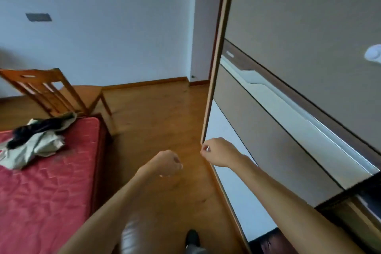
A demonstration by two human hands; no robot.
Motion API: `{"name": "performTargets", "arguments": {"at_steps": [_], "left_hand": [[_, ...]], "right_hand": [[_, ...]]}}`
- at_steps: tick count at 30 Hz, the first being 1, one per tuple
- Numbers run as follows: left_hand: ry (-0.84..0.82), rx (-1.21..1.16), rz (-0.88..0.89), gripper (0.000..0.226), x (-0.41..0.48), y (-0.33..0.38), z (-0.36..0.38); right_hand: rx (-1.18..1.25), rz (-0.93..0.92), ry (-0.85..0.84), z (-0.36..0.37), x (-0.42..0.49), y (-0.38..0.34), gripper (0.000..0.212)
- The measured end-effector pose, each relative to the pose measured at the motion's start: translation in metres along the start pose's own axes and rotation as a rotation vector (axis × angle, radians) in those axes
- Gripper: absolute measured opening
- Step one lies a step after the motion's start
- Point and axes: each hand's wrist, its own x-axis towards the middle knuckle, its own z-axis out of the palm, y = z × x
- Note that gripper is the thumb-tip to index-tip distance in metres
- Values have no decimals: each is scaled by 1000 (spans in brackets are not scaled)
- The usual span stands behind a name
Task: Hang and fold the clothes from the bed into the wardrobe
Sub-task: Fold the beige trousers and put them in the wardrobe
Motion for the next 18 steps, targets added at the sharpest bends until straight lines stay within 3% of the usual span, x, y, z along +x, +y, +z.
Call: {"name": "performTargets", "arguments": {"at_steps": [9,18], "left_hand": [[191,-175,-329,20,5,-152,-93],[251,-242,-634,9,32,-253,-206]], "right_hand": [[-101,-280,-208,52,158,-140,25],[-38,-425,-323,74,308,-249,24]]}}
